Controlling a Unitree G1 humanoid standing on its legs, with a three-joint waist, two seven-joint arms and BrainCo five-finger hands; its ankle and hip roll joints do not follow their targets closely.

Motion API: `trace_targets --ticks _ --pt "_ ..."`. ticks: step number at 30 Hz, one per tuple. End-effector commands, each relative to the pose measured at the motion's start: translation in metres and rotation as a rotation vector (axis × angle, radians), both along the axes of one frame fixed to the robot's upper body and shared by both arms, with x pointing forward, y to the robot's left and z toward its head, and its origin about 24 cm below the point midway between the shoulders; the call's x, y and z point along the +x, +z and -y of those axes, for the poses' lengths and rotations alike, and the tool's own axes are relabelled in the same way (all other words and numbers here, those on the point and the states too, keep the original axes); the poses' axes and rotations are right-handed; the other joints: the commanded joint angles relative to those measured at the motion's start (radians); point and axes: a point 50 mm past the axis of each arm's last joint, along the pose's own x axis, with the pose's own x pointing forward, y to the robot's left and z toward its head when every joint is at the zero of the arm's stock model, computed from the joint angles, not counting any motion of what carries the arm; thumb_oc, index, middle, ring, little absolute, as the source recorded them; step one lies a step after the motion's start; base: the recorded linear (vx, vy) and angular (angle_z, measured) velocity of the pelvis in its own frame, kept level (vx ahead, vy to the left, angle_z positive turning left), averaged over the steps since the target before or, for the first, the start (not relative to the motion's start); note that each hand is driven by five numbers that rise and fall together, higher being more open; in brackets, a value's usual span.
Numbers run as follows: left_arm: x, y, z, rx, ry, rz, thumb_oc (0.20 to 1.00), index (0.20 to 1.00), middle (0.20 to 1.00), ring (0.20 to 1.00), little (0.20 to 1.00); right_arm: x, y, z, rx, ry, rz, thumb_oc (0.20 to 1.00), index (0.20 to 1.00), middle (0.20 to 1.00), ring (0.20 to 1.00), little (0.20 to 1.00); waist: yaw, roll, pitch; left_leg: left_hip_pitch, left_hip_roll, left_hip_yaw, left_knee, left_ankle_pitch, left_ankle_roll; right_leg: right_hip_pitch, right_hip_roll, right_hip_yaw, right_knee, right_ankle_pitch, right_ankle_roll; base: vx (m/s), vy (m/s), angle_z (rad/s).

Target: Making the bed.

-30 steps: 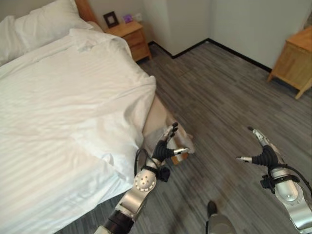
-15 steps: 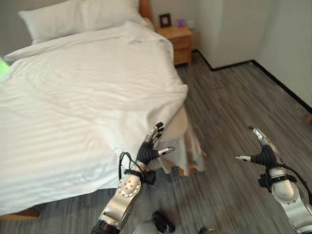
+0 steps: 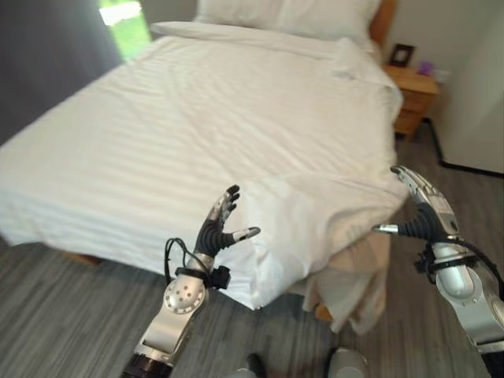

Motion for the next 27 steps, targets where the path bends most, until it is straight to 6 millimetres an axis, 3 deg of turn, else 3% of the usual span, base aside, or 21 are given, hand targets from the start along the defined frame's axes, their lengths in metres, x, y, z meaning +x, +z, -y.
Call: trace_targets --ticks 1,2,4,6,11,15,22,24,27 --pt "-0.002 0.023 -0.004 -0.022 -0.040 0.111 1.000 1.000 1.000 1.000 1.000 0.013 0.010 -0.006 0.016 0.012 0.054 1.000 1.000 1.000 1.000 1.000 0.029 -0.096 -0.028 0.069 0.093 0.157 -0.014 -0.001 -0.107 0.099 -0.099 -0.130 -0.095 0.103 0.052 0.12 -0.181 1.88" --pt "-0.005 0.015 -0.007 -0.034 -0.037 0.069 1.000 1.000 1.000 1.000 1.000 0.024 0.003 -0.016 -0.003 0.051 0.001 1.000 1.000 1.000 1.000 1.000 0.062 -0.105 -0.040 0.077 0.092 0.132 -0.012 0.004 -0.111 0.137 -0.104 -0.169 -0.117 0.107 0.045 0.13 -0.145 1.39" --pt "-0.011 0.007 -0.011 -0.051 -0.012 0.034 1.000 1.000 1.000 1.000 1.000 0.032 -0.001 -0.022 0.002 0.075 -0.031 1.000 1.000 1.000 1.000 1.000 0.084 -0.104 -0.054 0.084 0.095 0.115 -0.011 0.007 -0.117 0.178 -0.099 -0.208 -0.149 0.103 0.039 0.15 -0.147 0.86" --pt "-0.013 0.003 -0.013 -0.052 0.000 0.017 1.000 1.000 1.000 1.000 1.000 0.036 -0.004 -0.024 0.000 0.084 -0.050 1.000 1.000 1.000 1.000 1.000 0.086 -0.102 -0.058 0.088 0.099 0.100 -0.011 0.012 -0.123 0.211 -0.092 -0.231 -0.170 0.104 0.034 0.08 -0.080 0.60" --pt "-0.018 -0.014 -0.020 -0.061 0.039 -0.060 1.000 1.000 1.000 1.000 1.000 0.055 -0.029 -0.029 -0.081 0.075 -0.182 1.000 1.000 1.000 1.000 1.000 0.153 -0.094 -0.066 0.087 0.125 0.042 -0.018 0.037 -0.153 0.296 -0.067 -0.326 -0.231 0.089 0.022 0.07 -0.110 0.32" --pt "-0.020 -0.017 -0.022 -0.062 0.053 -0.078 1.000 1.000 1.000 1.000 1.000 0.066 -0.032 -0.032 -0.165 0.070 -0.201 1.000 1.000 1.000 1.000 1.000 0.172 -0.088 -0.059 0.079 0.135 0.018 -0.020 0.051 -0.164 0.309 -0.055 -0.349 -0.239 0.077 0.013 0.04 -0.069 0.36" --pt "-0.019 -0.024 -0.024 -0.065 0.046 -0.115 1.000 1.000 1.000 1.000 1.000 0.088 -0.059 -0.033 -0.245 0.018 -0.343 1.000 1.000 1.000 1.000 1.000 0.216 -0.068 -0.025 0.042 0.151 -0.028 -0.024 0.083 -0.186 0.311 -0.031 -0.399 -0.247 0.059 -0.003 0.01 -0.059 0.16" --pt "-0.015 -0.020 -0.020 -0.084 0.012 -0.102 1.000 1.000 1.000 1.000 1.000 0.102 -0.078 -0.010 -0.305 -0.131 -0.465 1.000 1.000 1.000 1.000 1.000 0.239 -0.041 0.009 0.006 0.155 -0.051 -0.025 0.101 -0.195 0.295 -0.027 -0.415 -0.252 0.058 -0.006 -0.11 -0.020 0.07" --pt "-0.015 -0.015 -0.013 -0.091 -0.049 -0.083 1.000 1.000 1.000 1.000 1.000 0.098 -0.097 0.018 -0.376 -0.267 -0.583 1.000 1.000 1.000 1.000 1.000 0.240 -0.015 0.018 -0.016 0.151 -0.057 -0.025 0.103 -0.198 0.285 -0.028 -0.416 -0.253 0.060 -0.001 -0.06 0.062 0.13"
